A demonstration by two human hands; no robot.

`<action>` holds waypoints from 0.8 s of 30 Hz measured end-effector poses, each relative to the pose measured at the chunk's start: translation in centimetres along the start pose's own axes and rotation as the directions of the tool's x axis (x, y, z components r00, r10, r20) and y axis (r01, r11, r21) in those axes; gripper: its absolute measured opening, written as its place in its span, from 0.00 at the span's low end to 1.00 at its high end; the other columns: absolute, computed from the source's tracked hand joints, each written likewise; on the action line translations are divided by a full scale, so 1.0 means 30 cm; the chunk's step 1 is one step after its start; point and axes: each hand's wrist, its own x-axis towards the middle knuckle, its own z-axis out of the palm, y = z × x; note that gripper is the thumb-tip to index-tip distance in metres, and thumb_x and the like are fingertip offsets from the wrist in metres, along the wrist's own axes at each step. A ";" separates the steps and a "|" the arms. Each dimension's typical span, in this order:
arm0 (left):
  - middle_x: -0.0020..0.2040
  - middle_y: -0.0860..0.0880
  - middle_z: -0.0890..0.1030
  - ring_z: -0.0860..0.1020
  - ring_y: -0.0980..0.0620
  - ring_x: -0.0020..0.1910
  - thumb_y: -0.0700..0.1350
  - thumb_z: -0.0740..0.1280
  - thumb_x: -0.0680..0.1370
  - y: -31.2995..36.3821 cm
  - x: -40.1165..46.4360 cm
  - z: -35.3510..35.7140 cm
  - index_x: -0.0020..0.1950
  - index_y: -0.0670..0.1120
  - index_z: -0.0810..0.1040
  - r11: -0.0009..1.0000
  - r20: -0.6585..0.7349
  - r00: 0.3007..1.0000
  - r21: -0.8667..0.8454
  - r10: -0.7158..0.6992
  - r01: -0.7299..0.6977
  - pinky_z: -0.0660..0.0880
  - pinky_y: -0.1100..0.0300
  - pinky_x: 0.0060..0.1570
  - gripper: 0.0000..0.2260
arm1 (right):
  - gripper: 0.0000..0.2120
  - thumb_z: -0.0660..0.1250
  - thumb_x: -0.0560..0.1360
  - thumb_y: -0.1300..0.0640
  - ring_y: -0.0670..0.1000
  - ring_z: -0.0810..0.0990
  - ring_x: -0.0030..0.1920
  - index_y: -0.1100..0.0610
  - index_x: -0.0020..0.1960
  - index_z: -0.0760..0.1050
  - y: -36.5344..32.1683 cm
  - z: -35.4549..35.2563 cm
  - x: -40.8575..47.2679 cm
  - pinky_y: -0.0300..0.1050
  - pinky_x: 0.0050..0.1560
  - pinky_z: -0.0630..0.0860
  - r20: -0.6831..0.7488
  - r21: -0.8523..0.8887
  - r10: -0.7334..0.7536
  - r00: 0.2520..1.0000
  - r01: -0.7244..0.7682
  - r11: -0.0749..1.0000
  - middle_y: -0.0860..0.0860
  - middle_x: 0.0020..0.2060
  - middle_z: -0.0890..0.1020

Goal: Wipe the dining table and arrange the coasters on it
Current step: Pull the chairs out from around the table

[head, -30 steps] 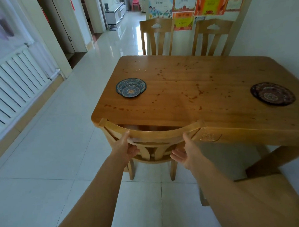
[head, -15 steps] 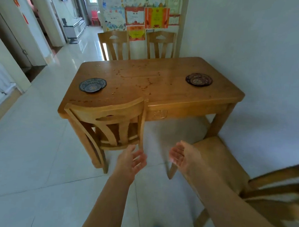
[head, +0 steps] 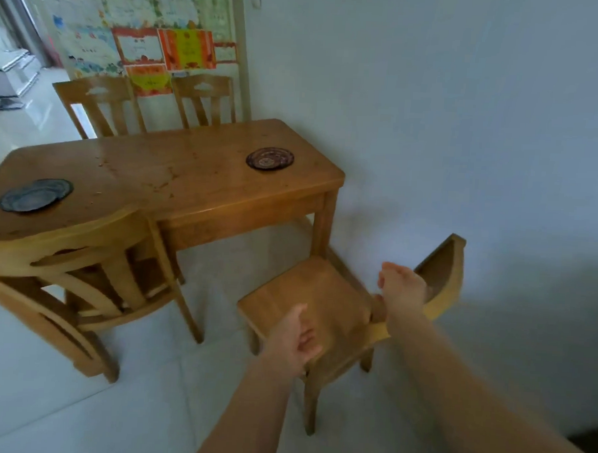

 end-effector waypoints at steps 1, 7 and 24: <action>0.58 0.41 0.75 0.73 0.44 0.58 0.47 0.66 0.80 -0.026 -0.001 0.047 0.67 0.43 0.72 1.000 -0.017 1.000 0.014 -0.020 0.021 0.73 0.45 0.60 0.17 | 0.10 0.62 0.79 0.59 0.54 0.77 0.47 0.56 0.57 0.78 -0.001 -0.042 0.028 0.50 0.52 0.77 -0.031 -0.013 -0.023 0.999 0.023 1.000 0.53 0.47 0.80; 0.68 0.41 0.73 0.73 0.39 0.65 0.52 0.62 0.82 -0.186 -0.018 0.329 0.73 0.42 0.67 0.955 -0.096 0.990 -0.286 -0.106 0.075 0.74 0.46 0.52 0.23 | 0.14 0.59 0.76 0.64 0.55 0.75 0.41 0.65 0.60 0.74 0.016 -0.273 0.231 0.52 0.44 0.76 -0.131 -0.138 0.018 0.991 -0.037 0.990 0.55 0.42 0.76; 0.71 0.42 0.70 0.71 0.33 0.67 0.63 0.64 0.77 -0.234 0.052 0.353 0.76 0.50 0.62 0.925 -0.231 0.973 -0.373 -0.020 -0.070 0.71 0.33 0.59 0.32 | 0.13 0.60 0.81 0.53 0.59 0.81 0.45 0.62 0.59 0.72 0.106 -0.256 0.250 0.52 0.37 0.82 0.154 0.033 0.386 0.910 -0.395 0.918 0.59 0.50 0.80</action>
